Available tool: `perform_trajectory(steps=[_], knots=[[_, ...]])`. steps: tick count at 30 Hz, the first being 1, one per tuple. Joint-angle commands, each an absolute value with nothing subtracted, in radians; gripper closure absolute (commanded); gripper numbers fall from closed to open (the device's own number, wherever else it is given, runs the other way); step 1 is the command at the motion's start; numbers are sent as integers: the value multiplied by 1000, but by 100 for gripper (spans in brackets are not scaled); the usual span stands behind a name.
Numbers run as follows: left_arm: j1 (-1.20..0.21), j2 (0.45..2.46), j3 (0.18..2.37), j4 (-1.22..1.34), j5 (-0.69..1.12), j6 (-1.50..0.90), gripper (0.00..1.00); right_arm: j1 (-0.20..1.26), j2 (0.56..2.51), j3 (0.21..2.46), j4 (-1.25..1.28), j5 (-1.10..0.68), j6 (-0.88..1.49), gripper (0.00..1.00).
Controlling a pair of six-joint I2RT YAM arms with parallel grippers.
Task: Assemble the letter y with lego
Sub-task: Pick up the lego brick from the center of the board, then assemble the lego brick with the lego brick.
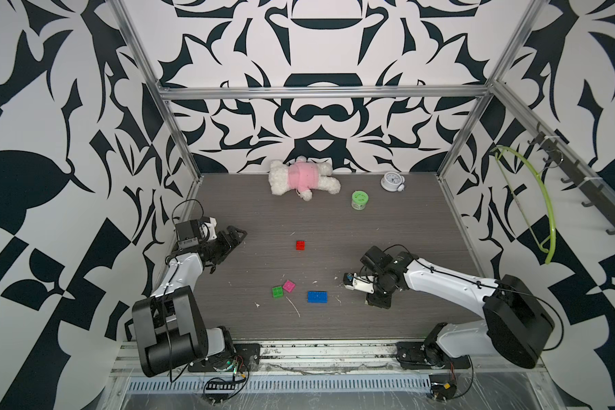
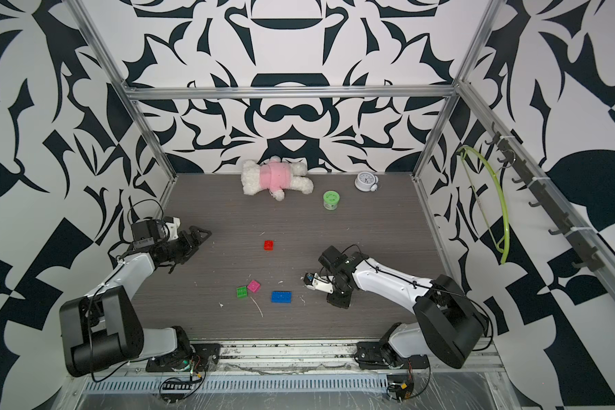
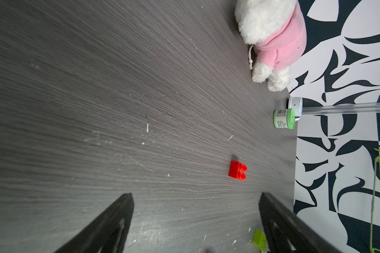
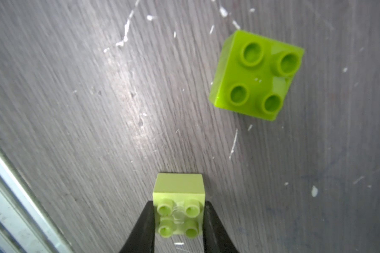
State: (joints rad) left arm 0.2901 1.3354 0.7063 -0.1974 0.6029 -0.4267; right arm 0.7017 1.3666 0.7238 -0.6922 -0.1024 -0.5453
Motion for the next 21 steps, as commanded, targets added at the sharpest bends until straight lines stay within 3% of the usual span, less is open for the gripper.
perform_trajectory(steps=[1,11,21], knots=[[290,1336,688,-186,606,-423,6,699,1329,820,-734,-87,-500,75],[287,1336,689,-183,609,-423,6,703,1442,997,-752,-82,-344,79],[288,1336,688,-184,609,-423,6,716,1500,1029,-768,-89,-305,83]])
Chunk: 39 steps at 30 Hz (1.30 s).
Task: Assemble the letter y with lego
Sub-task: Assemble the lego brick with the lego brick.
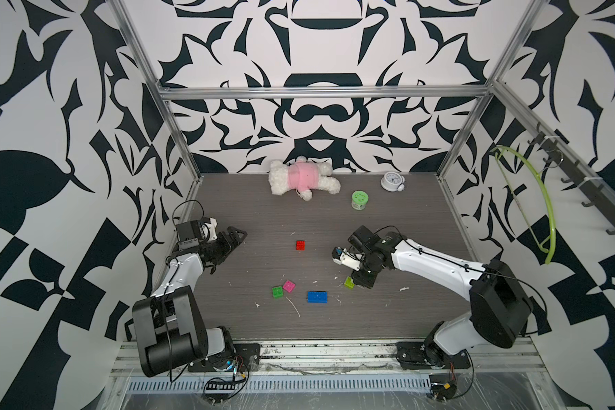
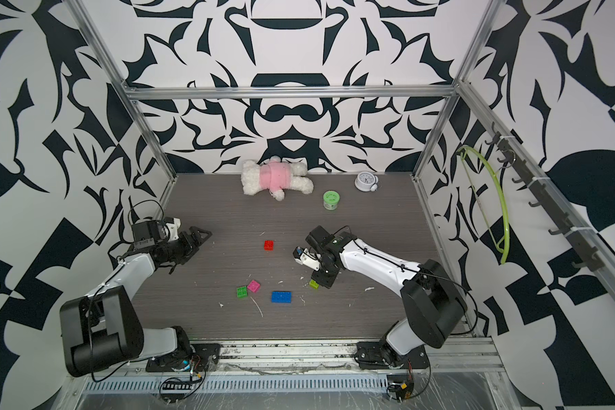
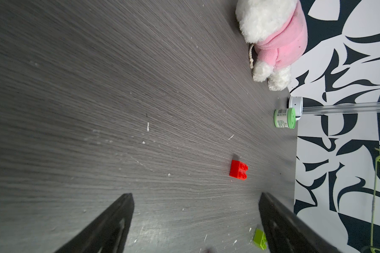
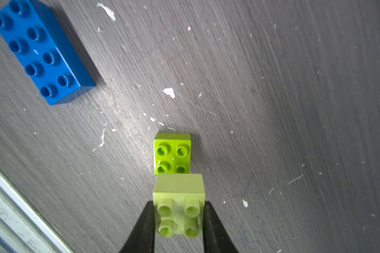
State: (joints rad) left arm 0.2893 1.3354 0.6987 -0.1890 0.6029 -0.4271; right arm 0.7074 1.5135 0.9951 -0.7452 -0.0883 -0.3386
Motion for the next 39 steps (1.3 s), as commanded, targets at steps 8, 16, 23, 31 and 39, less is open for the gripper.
perform_trajectory(steps=[8,16,23,31,39], knots=[[288,1338,688,-183,611,-425,6,730,1534,1026,-761,-68,-269,84],[288,1337,689,-184,611,-424,6,734,1557,1028,-749,-61,-266,84],[288,1337,690,-184,611,-423,6,741,1588,1034,-744,-69,-263,85],[287,1336,690,-184,611,-423,6,750,1630,1042,-782,-45,-266,88],[287,1340,688,-183,613,-423,6,773,1668,1053,-833,-2,-270,91]])
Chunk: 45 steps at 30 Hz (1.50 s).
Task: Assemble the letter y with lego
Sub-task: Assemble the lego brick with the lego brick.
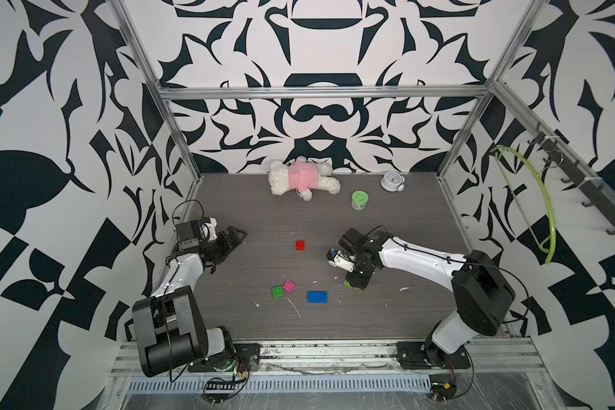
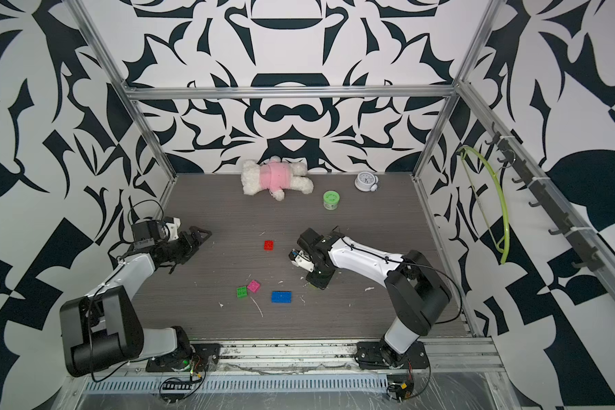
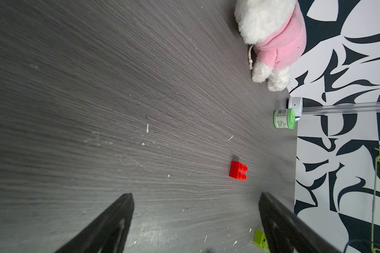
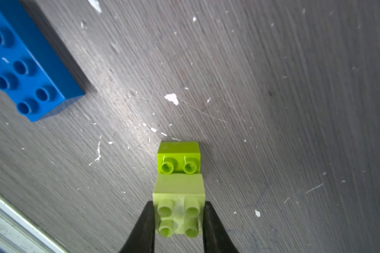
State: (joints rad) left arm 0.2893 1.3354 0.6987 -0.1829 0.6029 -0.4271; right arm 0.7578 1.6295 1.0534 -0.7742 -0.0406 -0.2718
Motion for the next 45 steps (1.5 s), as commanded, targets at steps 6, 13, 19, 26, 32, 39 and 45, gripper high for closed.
perform_trajectory(steps=[6,13,19,26,32,39,45], knots=[[287,1340,686,-183,614,-423,6,784,1729,1087,-885,19,-216,93],[287,1338,686,-183,614,-423,6,790,1803,1142,-953,57,-129,96],[287,1340,686,-183,614,-425,6,805,1843,1181,-976,24,-57,98],[285,1342,686,-183,614,-426,6,850,1878,1196,-990,29,46,99],[279,1344,686,-177,615,-428,6,857,1866,1204,-929,30,32,100],[279,1339,686,-175,615,-428,6,861,1837,1207,-828,82,-125,100],[280,1335,687,-176,615,-426,6,811,1830,1178,-794,12,-298,100]])
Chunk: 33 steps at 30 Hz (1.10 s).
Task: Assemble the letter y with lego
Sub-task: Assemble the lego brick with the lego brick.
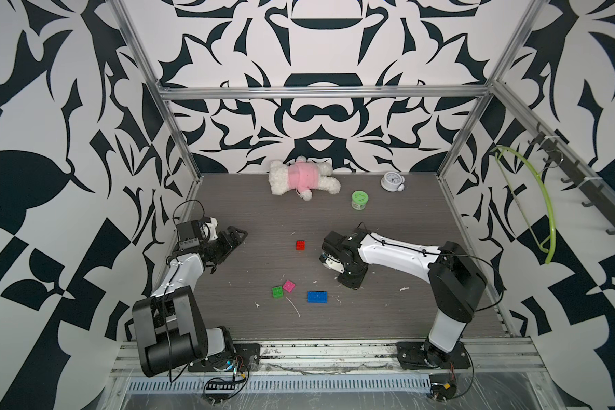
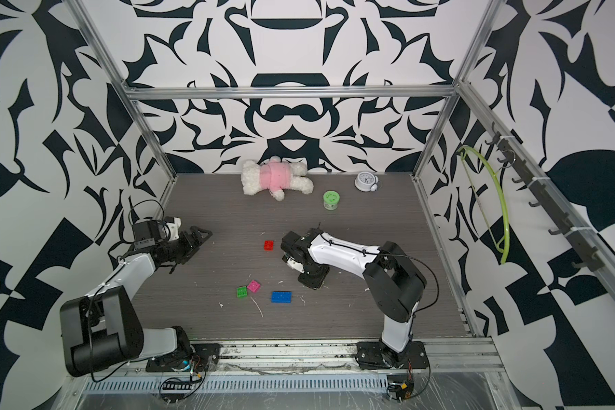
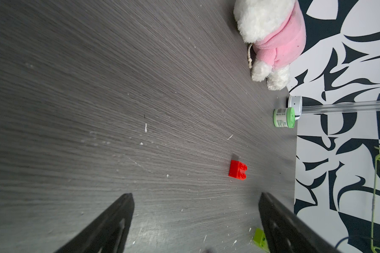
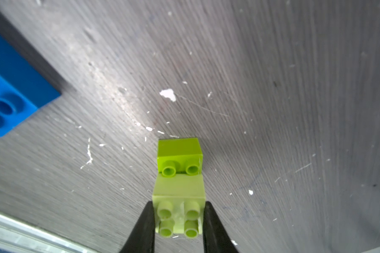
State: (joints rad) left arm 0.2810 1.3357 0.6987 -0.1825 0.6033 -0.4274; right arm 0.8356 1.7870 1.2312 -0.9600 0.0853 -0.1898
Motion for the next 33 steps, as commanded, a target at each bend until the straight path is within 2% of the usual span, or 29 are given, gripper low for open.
perform_trajectory(steps=[1,6,14,20,26,33], knots=[[279,1335,688,-176,615,-426,6,800,1825,1165,-777,-3,-323,100],[280,1337,686,-176,618,-426,6,750,1823,1143,-752,-38,-420,100],[279,1336,687,-178,614,-424,6,766,1872,1165,-899,-5,-159,100],[279,1338,687,-178,615,-425,6,798,1858,1187,-955,81,-122,100],[279,1341,686,-175,616,-425,6,828,1834,1180,-839,37,-201,100],[278,1334,684,-172,620,-425,6,827,1899,1311,-779,11,-387,100]])
